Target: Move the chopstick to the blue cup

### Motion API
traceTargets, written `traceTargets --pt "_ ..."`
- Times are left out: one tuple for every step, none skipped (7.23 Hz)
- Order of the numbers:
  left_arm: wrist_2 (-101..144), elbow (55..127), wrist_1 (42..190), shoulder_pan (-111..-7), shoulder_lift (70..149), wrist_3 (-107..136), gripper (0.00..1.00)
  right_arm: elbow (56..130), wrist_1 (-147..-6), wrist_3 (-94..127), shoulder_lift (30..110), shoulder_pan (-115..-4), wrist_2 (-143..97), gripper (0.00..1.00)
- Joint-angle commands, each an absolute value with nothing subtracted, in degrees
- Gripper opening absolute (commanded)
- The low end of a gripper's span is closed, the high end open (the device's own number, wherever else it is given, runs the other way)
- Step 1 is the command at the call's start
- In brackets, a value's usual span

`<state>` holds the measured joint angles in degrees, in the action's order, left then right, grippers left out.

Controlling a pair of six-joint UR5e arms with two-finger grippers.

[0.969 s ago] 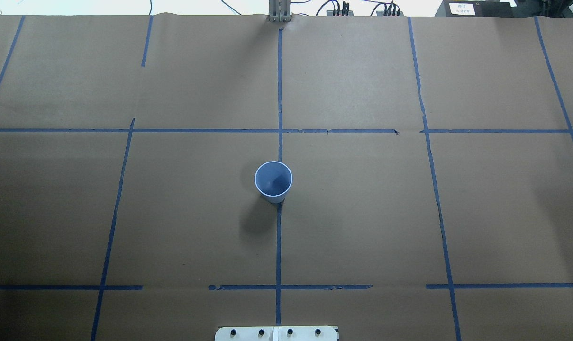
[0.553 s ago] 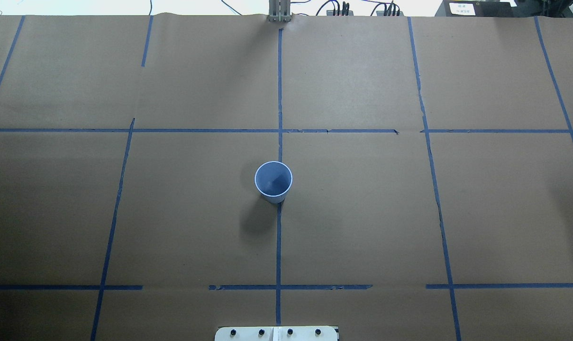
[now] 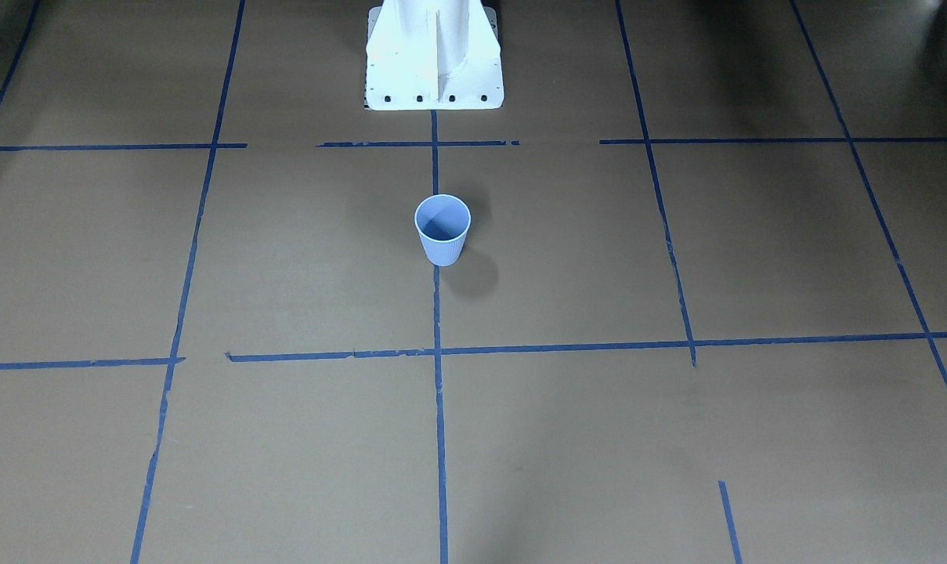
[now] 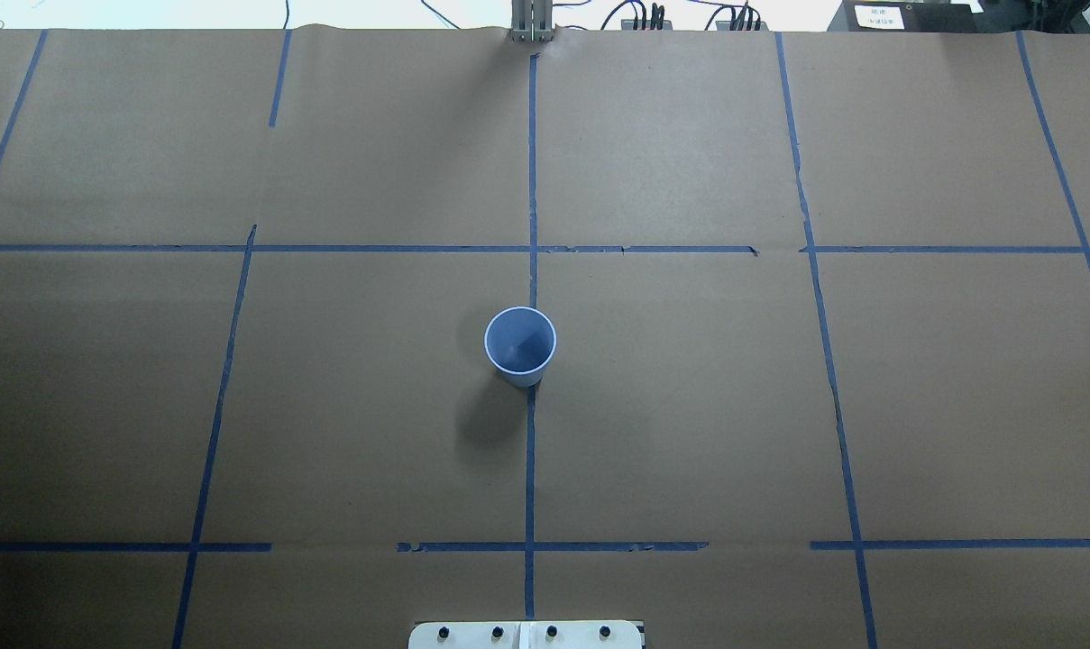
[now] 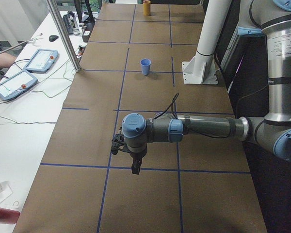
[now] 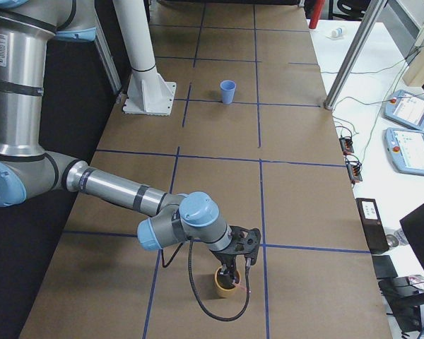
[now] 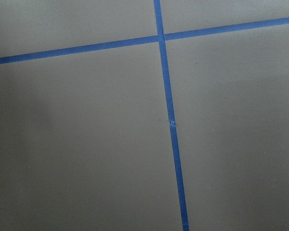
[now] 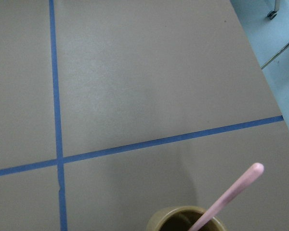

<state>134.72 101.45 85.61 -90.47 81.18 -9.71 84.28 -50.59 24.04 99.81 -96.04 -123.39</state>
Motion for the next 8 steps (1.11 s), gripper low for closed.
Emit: traceTargets --pt "134.82 102.21 85.61 -90.44 81.21 -9.76 1.0 79.38 -49.13 24.35 98.79 -95.98 -122.43 0.98" --pt "134.82 102.22 85.61 -90.44 81.21 -9.76 1.0 77.45 -49.13 24.43 97.74 -95.98 -122.43 0.96" --pt "134.82 102.22 85.61 -90.44 81.21 -9.76 1.0 77.26 -49.22 24.43 97.39 -95.89 -122.34 0.93" --pt "134.82 102.3 85.61 -90.53 81.21 -9.76 1.0 76.56 -49.22 24.43 96.34 -95.89 -122.34 0.87" --pt "134.82 102.3 85.61 -90.44 81.21 -9.76 1.0 74.9 -49.22 24.43 95.2 -95.89 -122.43 0.8" --pt "134.82 102.3 85.61 -90.44 81.21 -9.76 1.0 74.27 -49.22 24.43 94.66 -95.89 -122.52 0.67" --pt "134.82 102.3 85.61 -90.44 81.21 -9.76 1.0 74.27 -49.13 24.35 94.66 -95.89 -122.52 0.52" --pt "134.82 102.57 85.61 -90.44 81.12 -9.76 1.0 74.35 -49.13 24.35 94.75 -95.89 -122.61 0.29"
